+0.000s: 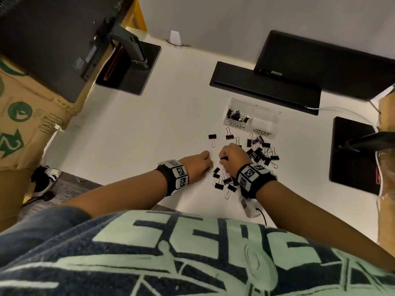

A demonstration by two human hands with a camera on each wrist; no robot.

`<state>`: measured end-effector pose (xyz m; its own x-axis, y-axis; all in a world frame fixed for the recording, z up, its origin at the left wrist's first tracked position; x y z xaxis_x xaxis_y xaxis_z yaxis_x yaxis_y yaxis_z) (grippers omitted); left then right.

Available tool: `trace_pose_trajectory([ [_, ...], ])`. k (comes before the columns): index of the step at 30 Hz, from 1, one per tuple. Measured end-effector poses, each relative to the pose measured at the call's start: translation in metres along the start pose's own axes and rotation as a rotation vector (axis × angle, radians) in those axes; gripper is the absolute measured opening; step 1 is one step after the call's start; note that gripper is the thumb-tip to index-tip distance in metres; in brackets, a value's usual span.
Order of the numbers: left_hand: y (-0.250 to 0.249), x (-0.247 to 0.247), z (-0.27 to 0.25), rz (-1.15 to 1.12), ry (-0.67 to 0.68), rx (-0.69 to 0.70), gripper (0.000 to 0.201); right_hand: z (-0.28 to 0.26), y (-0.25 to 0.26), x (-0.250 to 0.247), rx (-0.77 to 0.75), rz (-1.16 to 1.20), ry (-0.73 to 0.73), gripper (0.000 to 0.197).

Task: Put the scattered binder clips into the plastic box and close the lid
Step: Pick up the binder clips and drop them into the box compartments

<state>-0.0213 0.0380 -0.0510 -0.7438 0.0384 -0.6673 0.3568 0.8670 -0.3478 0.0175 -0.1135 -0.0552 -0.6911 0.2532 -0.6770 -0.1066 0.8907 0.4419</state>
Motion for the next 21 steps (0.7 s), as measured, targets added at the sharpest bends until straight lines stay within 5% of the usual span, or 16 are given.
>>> trace_pose_trajectory([
  [16, 0.006, -0.012, 0.014, -0.142, -0.095, -0.054, 0.019, 0.015, -0.007, -0.100, 0.100, 0.631, -0.363, 0.015],
  [21, 0.008, -0.021, 0.019, -0.216, -0.058, -0.098, 0.021, 0.035, -0.011, -0.118, 0.140, 0.570, -0.410, 0.020],
])
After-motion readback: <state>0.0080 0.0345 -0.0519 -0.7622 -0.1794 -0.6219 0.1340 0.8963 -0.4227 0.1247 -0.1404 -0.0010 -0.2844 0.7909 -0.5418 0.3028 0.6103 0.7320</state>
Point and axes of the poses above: each hand's wrist, its own z-axis towards the middle knuckle, its own x-axis out of the palm, y = z × x, the point moved 2 cm from there along z, towards the middle knuckle, and after that the axes turned 14 degrees about y, right-handed, at the moved point
